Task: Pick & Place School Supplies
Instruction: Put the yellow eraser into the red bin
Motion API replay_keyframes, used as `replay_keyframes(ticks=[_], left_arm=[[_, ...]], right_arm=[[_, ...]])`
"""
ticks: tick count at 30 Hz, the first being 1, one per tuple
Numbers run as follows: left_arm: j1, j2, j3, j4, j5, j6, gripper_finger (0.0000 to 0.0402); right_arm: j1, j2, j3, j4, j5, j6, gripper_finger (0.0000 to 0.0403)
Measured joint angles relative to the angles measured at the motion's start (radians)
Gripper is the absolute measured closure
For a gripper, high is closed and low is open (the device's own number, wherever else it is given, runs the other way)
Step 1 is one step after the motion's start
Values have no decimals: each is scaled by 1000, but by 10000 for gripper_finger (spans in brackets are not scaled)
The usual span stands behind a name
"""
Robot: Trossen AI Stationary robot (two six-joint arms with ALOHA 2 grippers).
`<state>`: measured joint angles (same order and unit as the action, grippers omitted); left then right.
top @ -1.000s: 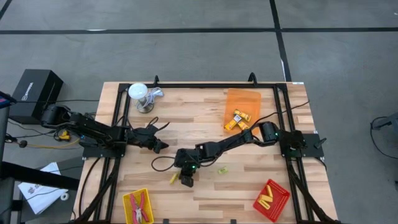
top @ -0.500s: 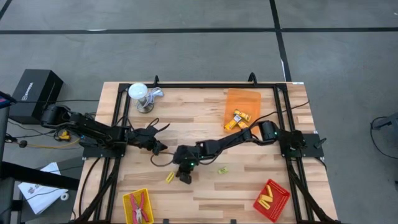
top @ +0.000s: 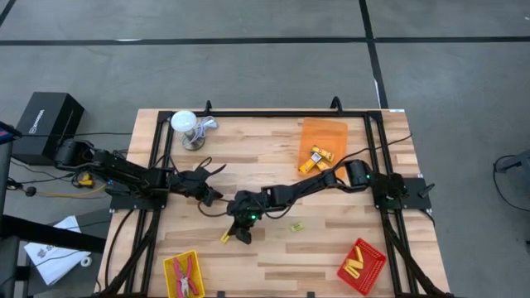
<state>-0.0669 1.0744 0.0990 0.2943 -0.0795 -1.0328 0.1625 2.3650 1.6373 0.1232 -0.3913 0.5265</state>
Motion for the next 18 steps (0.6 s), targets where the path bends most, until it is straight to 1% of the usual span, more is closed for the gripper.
replay_keyframes(ticks=[7, 12, 18], left_arm=[[1, 0, 0, -1, -2, -2, 307], [1, 0, 0, -4, -2, -17, 307], [1, 0, -1, -3, -2, -19, 307]], right_arm=[[-1, 11, 2, -6, 9, -12, 403], [-2, 41, 4, 10, 12, 17, 403], [-2, 43, 4, 16, 18, 20, 403]])
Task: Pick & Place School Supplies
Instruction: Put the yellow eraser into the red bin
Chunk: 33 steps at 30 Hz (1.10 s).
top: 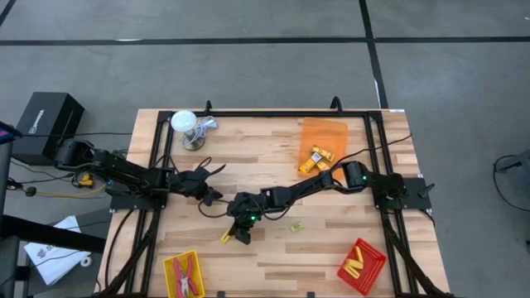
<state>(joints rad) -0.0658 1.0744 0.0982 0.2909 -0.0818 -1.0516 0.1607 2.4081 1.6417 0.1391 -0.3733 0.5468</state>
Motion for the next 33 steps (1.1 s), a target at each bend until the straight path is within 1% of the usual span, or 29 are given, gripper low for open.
replay_keyframes(ticks=[4, 6, 9, 14, 20, 23, 29, 33], left_arm=[[0, 0, 0, 0, 0, -2, 307], [0, 0, 0, 0, 0, -3, 307], [0, 0, 0, 0, 0, -3, 307], [0, 0, 0, 0, 0, -3, 307], [0, 0, 0, 2, 0, -6, 307], [0, 0, 0, 3, 0, -7, 307], [0, 0, 0, 3, 11, 11, 307], [0, 0, 0, 3, 23, 24, 307]], right_arm=[[-1, 0, 2, -27, -1, -1, 403], [1, -3, 4, -80, 2, -3, 403], [11, -5, 4, -149, 41, -5, 403], [16, -4, 5, -132, 86, 20, 403], [10, 1, 32, -137, 82, 26, 403], [6, -1, 61, -152, 51, 21, 403], [9, -19, 166, -130, 55, -1, 403], [10, -18, 182, -143, 64, -12, 403]])
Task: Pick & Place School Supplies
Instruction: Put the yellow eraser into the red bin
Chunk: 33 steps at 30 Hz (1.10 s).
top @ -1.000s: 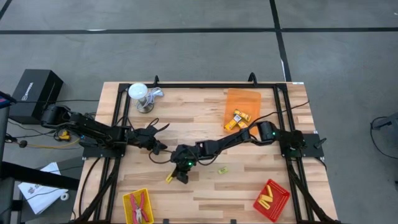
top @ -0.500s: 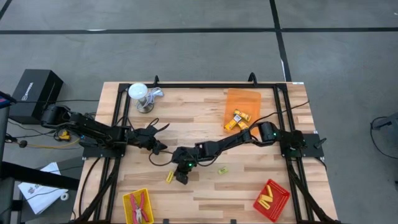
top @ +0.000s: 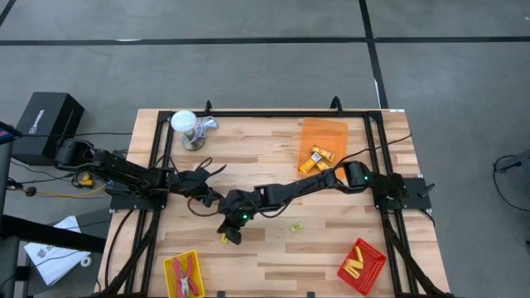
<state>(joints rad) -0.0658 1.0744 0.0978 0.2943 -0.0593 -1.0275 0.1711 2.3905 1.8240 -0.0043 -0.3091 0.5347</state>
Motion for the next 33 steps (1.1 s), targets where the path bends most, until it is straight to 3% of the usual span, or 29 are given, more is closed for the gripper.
replay_keyframes(ticks=[12, 25, 33], left_arm=[[0, 0, 0, 0, 25, 10, 307], [0, 0, 0, 0, 31, 7, 307], [0, 0, 0, 0, 31, 7, 307]], right_arm=[[6, 100, 5, -20, -34, 31, 403], [19, 94, 8, -217, -82, 23, 403], [22, 95, 6, -229, -77, 28, 403]])
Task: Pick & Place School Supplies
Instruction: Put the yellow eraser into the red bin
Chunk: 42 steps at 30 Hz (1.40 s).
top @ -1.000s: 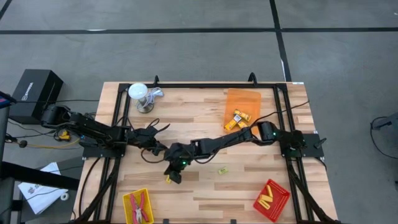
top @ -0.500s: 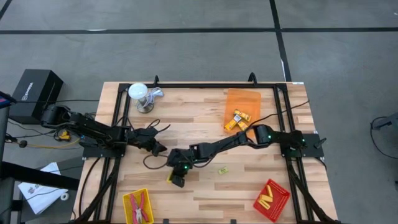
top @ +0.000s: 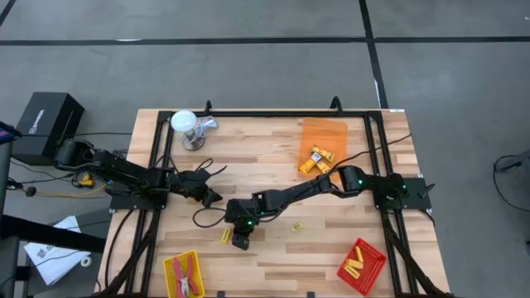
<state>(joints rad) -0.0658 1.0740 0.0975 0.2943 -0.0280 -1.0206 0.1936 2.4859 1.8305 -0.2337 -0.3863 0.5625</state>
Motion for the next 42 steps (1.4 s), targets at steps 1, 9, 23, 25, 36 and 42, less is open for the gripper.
replay_keyframes(ticks=[1, 9, 23, 25, 36, 42], left_arm=[[0, 0, 0, 0, 0, 0, 307], [0, 0, 0, 0, -1, 18, 307], [0, 0, 0, -2, -1, 22, 307], [0, 0, 0, -3, -3, 22, 307], [0, 0, 0, -3, -6, 20, 307], [0, 0, 0, -3, 0, 19, 307]], right_arm=[[1, 0, -1, 4, 5, 1, 403], [-17, -32, -10, 214, 9, 40, 403], [-28, -5, -3, 161, 14, 7, 403], [-31, -6, -3, 152, 9, 10, 403], [-29, 2, 1, 56, -17, 7, 403], [-17, 23, 4, 28, -29, 22, 403]])
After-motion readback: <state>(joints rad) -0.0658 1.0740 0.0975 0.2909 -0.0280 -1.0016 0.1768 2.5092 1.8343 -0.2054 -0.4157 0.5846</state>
